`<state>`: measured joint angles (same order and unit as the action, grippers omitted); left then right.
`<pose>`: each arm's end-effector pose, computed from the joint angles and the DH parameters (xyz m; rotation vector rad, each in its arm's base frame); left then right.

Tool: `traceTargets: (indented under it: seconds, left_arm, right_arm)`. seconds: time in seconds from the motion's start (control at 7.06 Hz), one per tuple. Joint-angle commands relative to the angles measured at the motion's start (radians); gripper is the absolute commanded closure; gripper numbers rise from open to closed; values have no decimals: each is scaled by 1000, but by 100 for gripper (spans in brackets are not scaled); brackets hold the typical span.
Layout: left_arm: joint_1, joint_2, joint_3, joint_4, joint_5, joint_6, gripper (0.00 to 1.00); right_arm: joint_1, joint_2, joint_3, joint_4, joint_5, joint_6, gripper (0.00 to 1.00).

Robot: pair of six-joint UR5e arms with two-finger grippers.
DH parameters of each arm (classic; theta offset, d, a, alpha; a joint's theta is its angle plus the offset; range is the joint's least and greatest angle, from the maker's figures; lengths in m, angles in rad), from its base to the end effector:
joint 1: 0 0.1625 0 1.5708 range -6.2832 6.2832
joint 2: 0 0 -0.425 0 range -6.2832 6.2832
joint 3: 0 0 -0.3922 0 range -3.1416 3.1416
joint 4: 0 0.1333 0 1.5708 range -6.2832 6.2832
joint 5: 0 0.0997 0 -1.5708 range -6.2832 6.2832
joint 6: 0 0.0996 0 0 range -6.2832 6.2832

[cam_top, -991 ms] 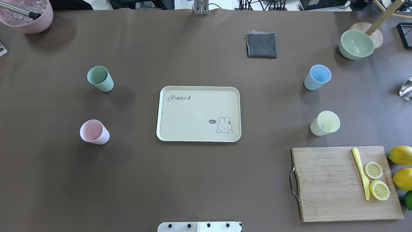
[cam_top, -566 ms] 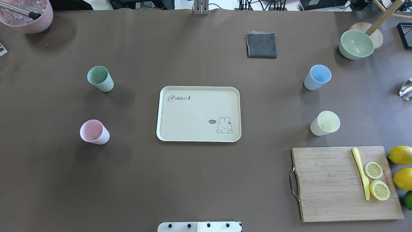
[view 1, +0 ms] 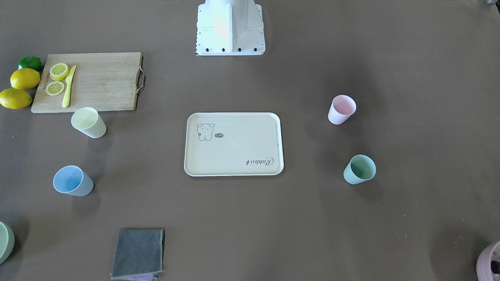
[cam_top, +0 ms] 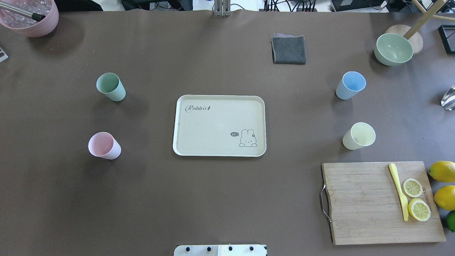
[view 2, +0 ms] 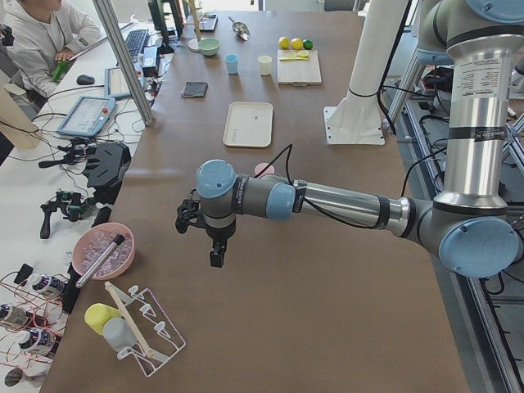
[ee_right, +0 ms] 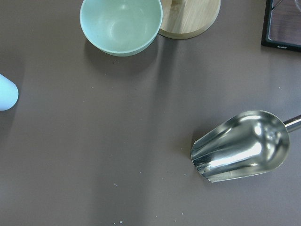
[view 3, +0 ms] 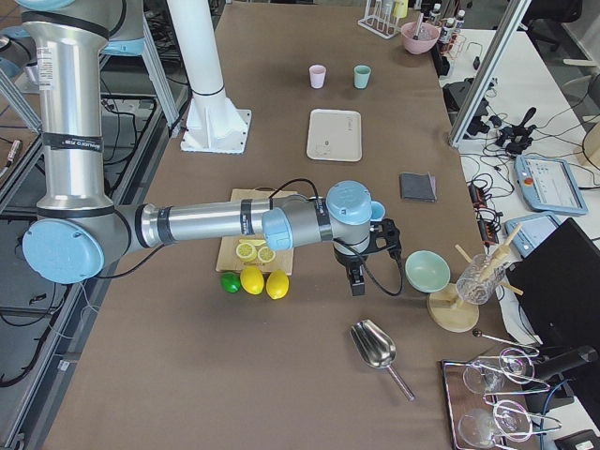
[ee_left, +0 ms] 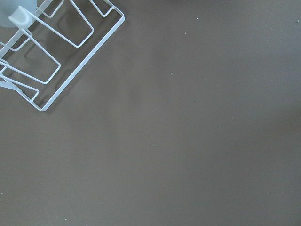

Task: Place all cups on tray

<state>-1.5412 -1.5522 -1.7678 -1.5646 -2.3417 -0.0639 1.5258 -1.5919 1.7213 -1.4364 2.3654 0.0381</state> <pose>-0.0494 -0.4902 0.5711 0.1275 0.7756 0.0339 0.0399 -0.4967 0.5782 0.2167 -0.7996 -0.1113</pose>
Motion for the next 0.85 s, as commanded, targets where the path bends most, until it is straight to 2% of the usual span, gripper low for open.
traceTargets:
  seconds: [0.0,0.42,0.71]
  left_arm:
    - [0,0,-13,0,-2,0,2]
    - [3,14,-45,0,-1,-7,2]
    - [42,4,-105,0,-2,-147,2]
  right_arm:
    - [-16,-2,6,-1,5,8,0]
    - [-33,-10,24,-1,14,47,0]
    - [-56,-20,53,-1,21,86,0]
